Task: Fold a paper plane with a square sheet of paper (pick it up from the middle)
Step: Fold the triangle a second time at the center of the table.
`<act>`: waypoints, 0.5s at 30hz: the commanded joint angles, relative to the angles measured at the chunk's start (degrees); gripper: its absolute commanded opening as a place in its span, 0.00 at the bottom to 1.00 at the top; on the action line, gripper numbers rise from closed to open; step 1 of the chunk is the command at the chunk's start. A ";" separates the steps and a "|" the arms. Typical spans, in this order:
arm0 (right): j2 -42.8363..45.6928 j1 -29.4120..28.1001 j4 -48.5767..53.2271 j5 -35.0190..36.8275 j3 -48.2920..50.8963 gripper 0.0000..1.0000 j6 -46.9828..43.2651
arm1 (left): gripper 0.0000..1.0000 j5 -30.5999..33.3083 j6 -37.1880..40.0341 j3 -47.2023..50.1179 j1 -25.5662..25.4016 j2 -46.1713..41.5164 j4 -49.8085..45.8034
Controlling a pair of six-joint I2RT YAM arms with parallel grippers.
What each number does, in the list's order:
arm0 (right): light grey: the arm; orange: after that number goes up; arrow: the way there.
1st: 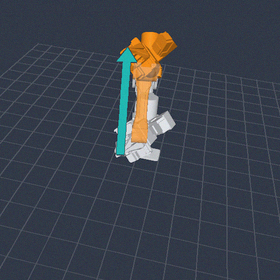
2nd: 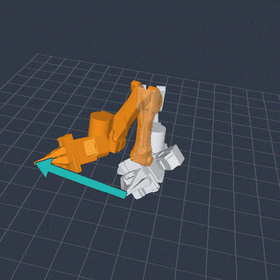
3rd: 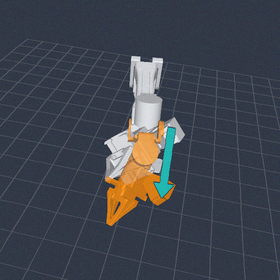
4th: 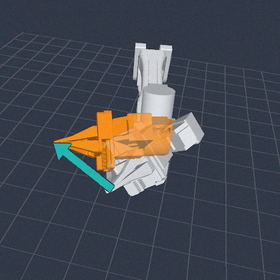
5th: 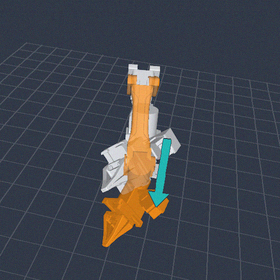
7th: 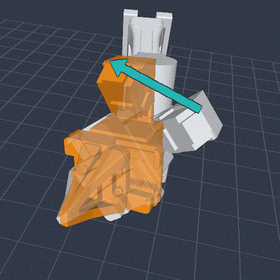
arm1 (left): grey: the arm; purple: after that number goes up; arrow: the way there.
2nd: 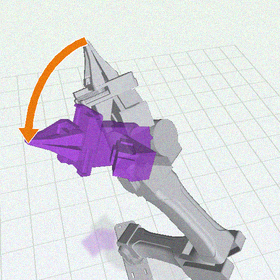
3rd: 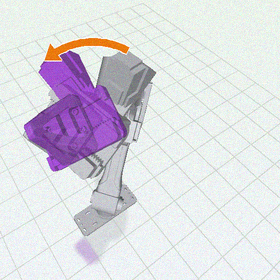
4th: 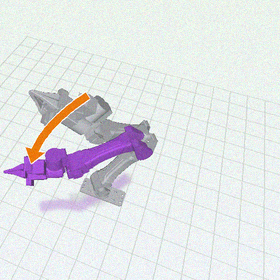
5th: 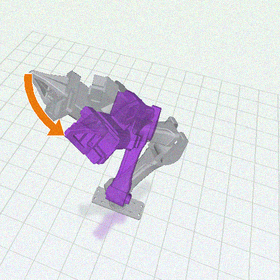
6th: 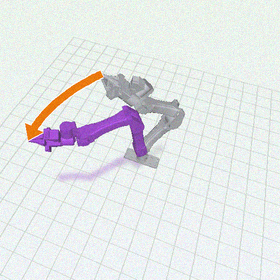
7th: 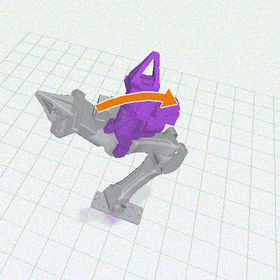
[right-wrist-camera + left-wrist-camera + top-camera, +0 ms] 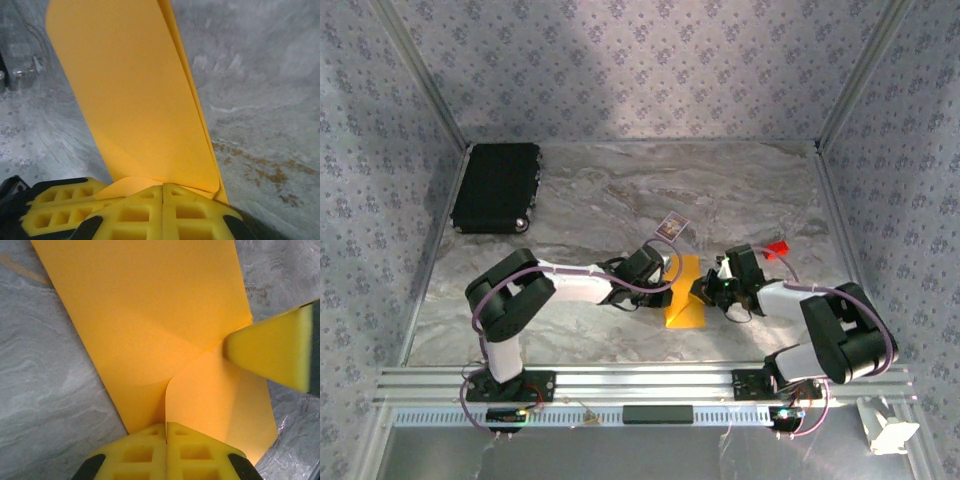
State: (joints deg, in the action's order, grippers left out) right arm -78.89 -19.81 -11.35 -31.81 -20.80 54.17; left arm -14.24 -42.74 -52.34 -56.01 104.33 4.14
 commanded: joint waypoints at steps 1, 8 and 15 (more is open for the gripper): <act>2.51 1.30 1.80 -1.14 -1.57 0.02 -1.58 | 0.00 0.88 0.36 1.76 0.37 0.17 -3.53; -1.95 3.12 -0.51 -1.88 0.74 0.02 -2.31 | 0.00 0.89 0.33 1.80 0.37 0.17 -3.48; -1.65 6.02 0.10 1.29 3.95 0.01 -1.48 | 0.00 1.03 0.39 1.91 0.37 -0.07 -3.53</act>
State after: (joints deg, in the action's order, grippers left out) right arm -80.51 -15.62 -14.17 -33.61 -19.20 52.95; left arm -14.33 -42.74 -52.12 -55.99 104.33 4.62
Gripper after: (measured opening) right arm 0.052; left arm 0.047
